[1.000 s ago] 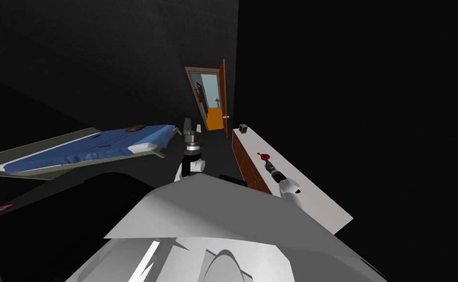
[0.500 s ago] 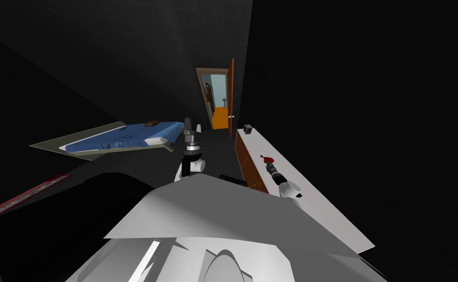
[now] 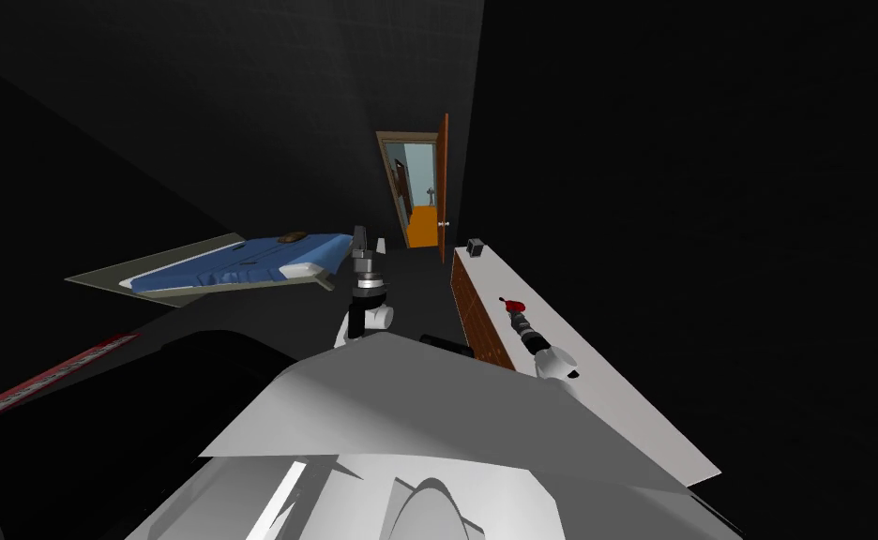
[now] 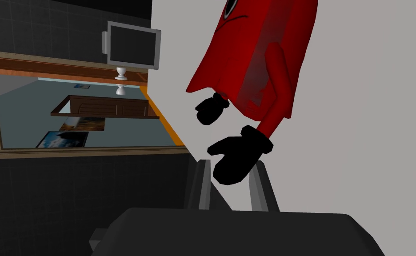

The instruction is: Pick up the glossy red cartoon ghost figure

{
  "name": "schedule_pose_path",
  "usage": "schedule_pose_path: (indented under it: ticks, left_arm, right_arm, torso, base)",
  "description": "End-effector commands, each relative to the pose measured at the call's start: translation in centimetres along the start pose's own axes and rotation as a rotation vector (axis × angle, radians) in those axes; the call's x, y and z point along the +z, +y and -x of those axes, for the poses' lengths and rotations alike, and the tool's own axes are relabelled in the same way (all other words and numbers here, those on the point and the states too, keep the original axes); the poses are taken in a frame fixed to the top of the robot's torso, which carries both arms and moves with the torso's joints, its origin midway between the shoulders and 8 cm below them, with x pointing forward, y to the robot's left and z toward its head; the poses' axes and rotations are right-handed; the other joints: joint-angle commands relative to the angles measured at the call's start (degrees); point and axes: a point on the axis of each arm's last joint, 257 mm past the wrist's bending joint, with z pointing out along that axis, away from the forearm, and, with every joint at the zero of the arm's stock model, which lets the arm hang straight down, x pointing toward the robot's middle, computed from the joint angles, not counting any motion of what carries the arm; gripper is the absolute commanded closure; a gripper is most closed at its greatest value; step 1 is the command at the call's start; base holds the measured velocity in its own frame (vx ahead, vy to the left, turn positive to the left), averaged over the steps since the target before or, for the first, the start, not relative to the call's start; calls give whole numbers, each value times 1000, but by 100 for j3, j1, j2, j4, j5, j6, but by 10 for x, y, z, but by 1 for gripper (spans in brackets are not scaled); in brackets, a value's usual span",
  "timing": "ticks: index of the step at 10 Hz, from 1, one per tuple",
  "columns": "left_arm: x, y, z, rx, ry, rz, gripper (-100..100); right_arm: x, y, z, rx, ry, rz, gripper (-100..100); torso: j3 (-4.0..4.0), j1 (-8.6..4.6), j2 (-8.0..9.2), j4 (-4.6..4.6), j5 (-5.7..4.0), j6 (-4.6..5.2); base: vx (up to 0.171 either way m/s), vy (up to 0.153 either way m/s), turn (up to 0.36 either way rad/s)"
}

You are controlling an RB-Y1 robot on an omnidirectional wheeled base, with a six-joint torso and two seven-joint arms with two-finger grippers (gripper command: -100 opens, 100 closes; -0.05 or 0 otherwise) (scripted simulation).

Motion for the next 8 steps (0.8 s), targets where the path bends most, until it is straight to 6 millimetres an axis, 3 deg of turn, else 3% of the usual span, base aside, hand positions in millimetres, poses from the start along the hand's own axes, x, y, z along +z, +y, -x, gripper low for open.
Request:
schedule_pose_path:
  ticks: [1,2,3,5,6,7,8]
  left_arm:
    - [0,0,0,0,0,0,0]
    - [0,0,0,0,0,0,0]
    - [0,0,0,0,0,0,0]
    - [0,0,0,0,0,0,0]
    - [0,0,0,0,0,0,0]
    - [0,0,0,0,0,0,0]
    - [0,0,0,0,0,0,0]
  right_arm:
    - [0,0,0,0,0,0,100]
    - [0,0,0,0,0,0,0]
    - [7,-3,-1,-30,-24,-4,100]
    - [15,-11,-1,-62,-52,-16,100]
    - [15,-4,2,-52,-56,-3,100]
    - [23,-15,1,-87,-82,-22,100]
    - [22,-6,5,-72,-89,-4,100]
  torso:
    - [0,0,0,0,0,0]
    - [0,0,0,0,0,0]
    - [0,0,-1,0,0,0]
    - [-11,20,-20,-3,7,1]
    - [-9,25,-19,-1,10,5]
    - [-8,19,-15,-2,7,0]
    - [-8,22,-19,1,10,0]
  base:
    - [0,0,0]
    - [0,0,0]
    - [54,60,-223]
    - [52,66,-240]
    - [39,48,-173]
    - [44,54,-193]
    - [40,47,-162]
